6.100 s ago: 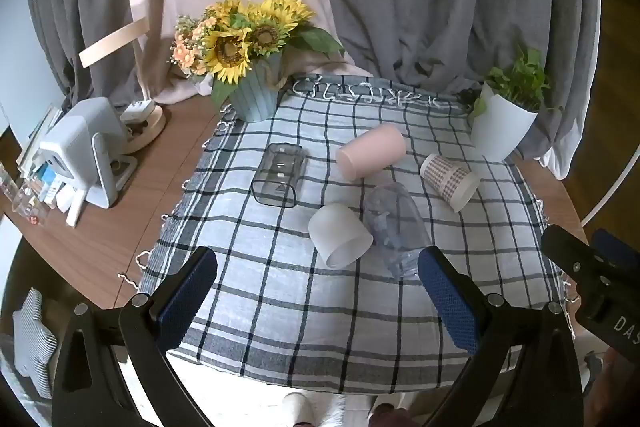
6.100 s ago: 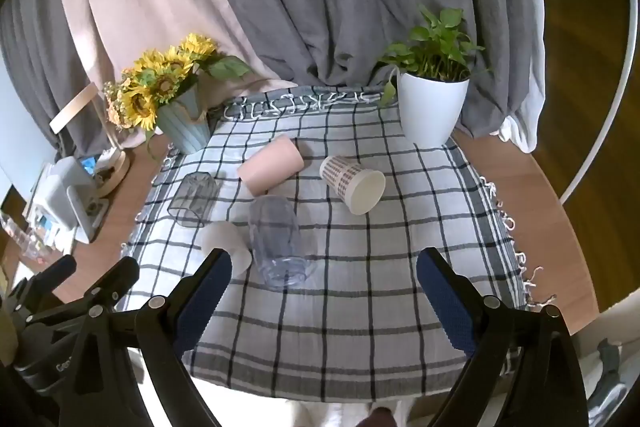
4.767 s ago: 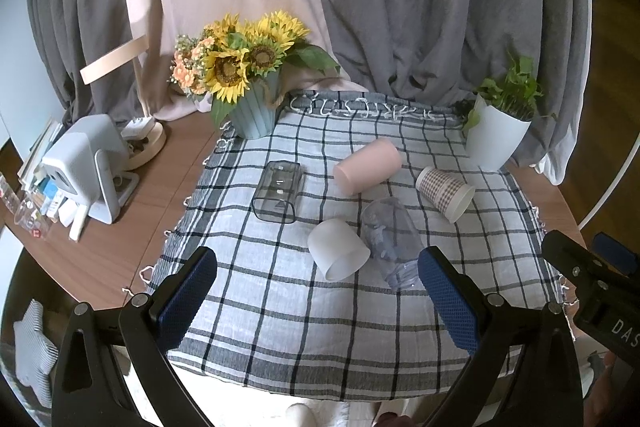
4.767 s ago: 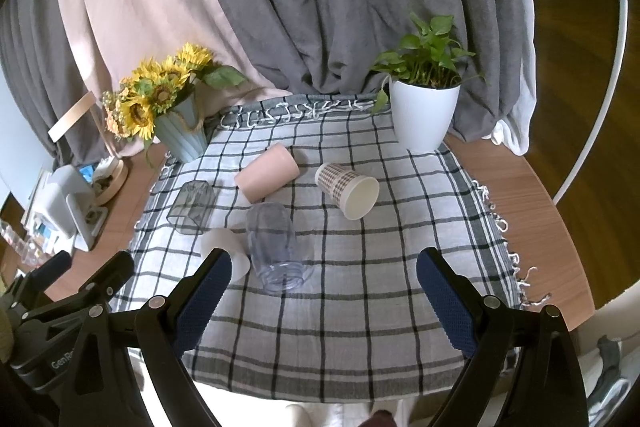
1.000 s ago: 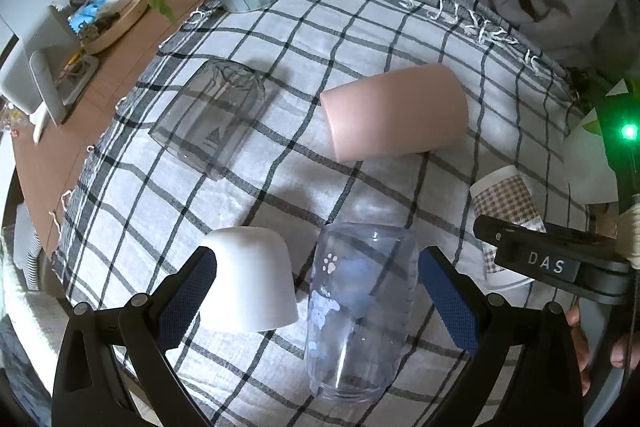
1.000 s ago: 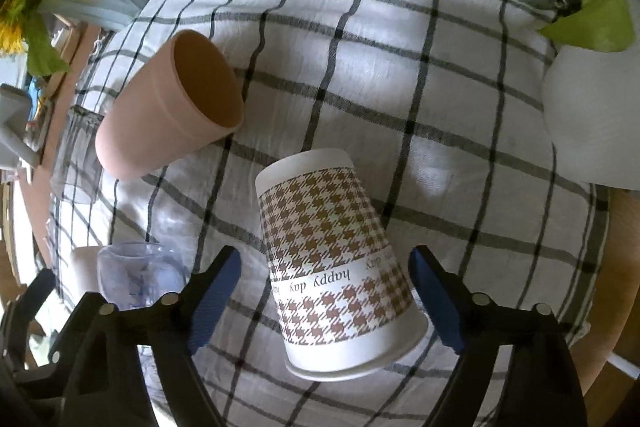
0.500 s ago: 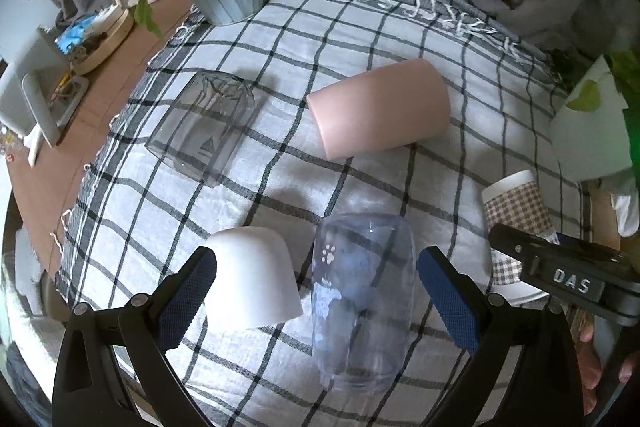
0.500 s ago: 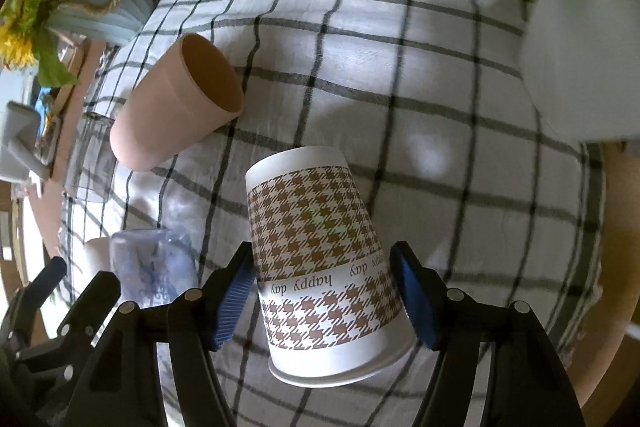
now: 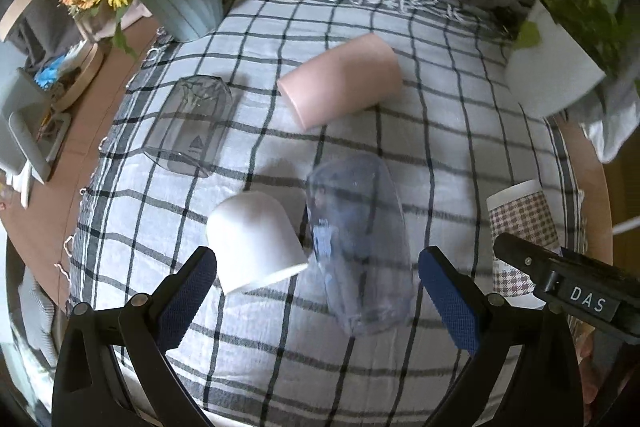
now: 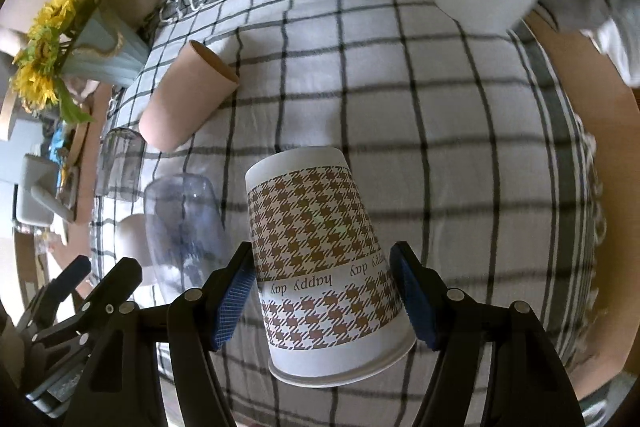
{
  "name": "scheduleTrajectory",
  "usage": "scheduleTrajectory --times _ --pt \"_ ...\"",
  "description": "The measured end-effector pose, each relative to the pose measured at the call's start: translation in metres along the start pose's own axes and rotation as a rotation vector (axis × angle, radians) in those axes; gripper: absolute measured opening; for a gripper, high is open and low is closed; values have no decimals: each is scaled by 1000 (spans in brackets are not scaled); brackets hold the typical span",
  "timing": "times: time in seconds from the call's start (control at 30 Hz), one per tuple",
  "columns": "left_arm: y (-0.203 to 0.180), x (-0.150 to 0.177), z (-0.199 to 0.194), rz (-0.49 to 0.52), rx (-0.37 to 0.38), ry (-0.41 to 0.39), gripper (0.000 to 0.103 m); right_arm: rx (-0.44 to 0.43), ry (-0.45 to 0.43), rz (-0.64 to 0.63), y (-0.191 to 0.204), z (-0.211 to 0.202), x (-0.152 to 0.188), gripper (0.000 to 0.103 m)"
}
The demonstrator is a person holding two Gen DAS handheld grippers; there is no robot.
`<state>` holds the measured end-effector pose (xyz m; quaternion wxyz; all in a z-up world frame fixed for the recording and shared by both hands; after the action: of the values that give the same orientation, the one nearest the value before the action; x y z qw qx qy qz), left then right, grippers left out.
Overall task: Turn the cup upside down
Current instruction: 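Close the right gripper around the houndstooth paper cup's body, then lift the paper cup with the right gripper and rotate it rim-down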
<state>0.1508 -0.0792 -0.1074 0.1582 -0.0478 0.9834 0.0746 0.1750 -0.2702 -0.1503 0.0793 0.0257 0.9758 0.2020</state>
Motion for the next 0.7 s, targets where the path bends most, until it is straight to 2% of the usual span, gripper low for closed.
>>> scheduleTrajectory --times 0.33,0.7 --pt "-13 19 6 80 9 27 103 23 -36 119 -29 4 37 68" --pt "-16 24 14 113 -21 40 103 28 -40 176 -40 22 50 68"
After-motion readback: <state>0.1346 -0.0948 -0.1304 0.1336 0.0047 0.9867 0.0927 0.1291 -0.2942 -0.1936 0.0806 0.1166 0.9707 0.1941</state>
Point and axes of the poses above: each gripper's, at about its wrist camera, not at the fingertips, and z roughly the way its jaws point, y to its left, x to its underside, the point moved 2 cm from there along z, roughly the way its jaws point, and after that the axes turned 8 degrees about -x, right-handed, at the moved point
